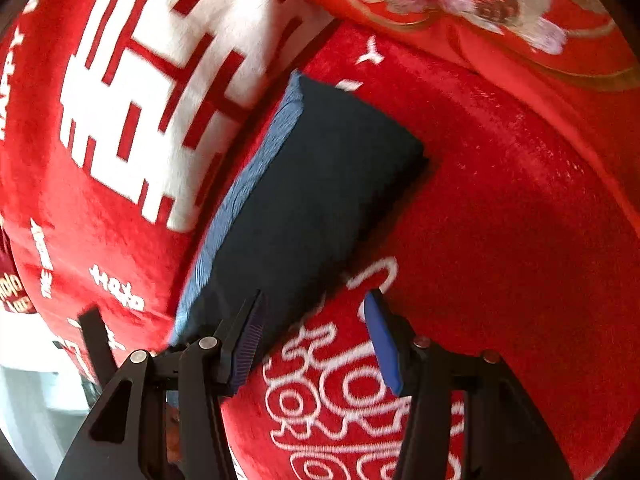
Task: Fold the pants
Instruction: 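Pinch the trousers end with the right gripper while the left gripper presses the fold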
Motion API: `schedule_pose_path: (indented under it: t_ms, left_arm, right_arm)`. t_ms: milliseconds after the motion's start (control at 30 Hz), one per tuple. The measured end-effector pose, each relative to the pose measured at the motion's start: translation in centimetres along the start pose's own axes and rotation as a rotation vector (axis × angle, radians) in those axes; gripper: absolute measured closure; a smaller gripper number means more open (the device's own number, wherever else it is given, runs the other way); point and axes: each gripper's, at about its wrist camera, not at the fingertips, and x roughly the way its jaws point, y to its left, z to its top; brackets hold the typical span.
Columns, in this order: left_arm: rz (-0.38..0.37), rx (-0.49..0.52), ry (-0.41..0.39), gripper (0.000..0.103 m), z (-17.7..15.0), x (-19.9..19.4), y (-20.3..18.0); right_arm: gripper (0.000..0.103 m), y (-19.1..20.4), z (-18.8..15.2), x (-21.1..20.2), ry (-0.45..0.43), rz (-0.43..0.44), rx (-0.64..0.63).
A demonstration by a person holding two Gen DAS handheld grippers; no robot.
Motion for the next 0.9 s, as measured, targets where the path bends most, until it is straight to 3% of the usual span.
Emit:
schedule_pose_path:
  t_ms: [100, 333, 500, 567, 600, 633, 667, 700, 800, 867, 900]
  left_arm:
    - [-0.022, -0.042, 0.001, 0.000, -0.7, 0.9, 0.4]
    - [-0.005, -0.013, -0.040, 0.000, -1.2, 1.2, 0.0]
    - [-0.008, 0.004, -0.032, 0.000, -1.4, 1.2, -0.6]
    - [0.000, 0.005, -0.041, 0.012, -0.8, 0.4, -0.6]
    - [-0.010, 0.011, -0.047, 0.028, -0.6, -0.2, -0.8]
    - [-0.034, 0.024, -0.045, 0.037, -0.6, -0.7, -1.0]
    - [-0.057, 0.032, -0.051, 0.040, -0.8, -1.3, -1.3]
    - [-0.073, 0.037, -0.059, 0.046, -0.8, -1.6, -1.5]
    - [-0.128, 0.072, -0.086, 0.047, -1.1, -2.2, -2.6]
    - [-0.148, 0.102, -0.061, 0.047, -1.7, -0.6, -4.1]
    - [-0.117, 0.126, -0.100, 0.047, -2.3, -0.2, -4.9]
  right_arm:
    - [0.048, -1.4, 0.5, 0.1, -0.033, 0.049, 0.052]
    - [0.048, -2.3, 2.3, 0.8, -0.154, 0.157, 0.095]
    - [0.047, -1.4, 3.6, 1.8, -0.183, 0.156, 0.077]
    - [0.048, -1.0, 4.3, 2.2, -0.152, 0.140, 0.099]
    - [0.057, -0.9, 4.5, 2.3, -0.132, 0.129, 0.111]
    - [0.067, -0.8, 4.8, 2.4, -0.109, 0.120, 0.119]
    - [0.087, -0.8, 4.9, 2.5, -0.093, 0.112, 0.123]
    - [0.088, -0.8, 5.0, 2.3, -0.083, 0.116, 0.118]
    - [0.089, 0.0, 4.8, 1.7, -0.078, 0.111, 0.077]
    - [0.089, 0.9, 4.7, 1.2, -0.085, 0.114, 0.057]
    - [0.089, 1.3, 4.6, 1.1, -0.088, 0.118, 0.050]
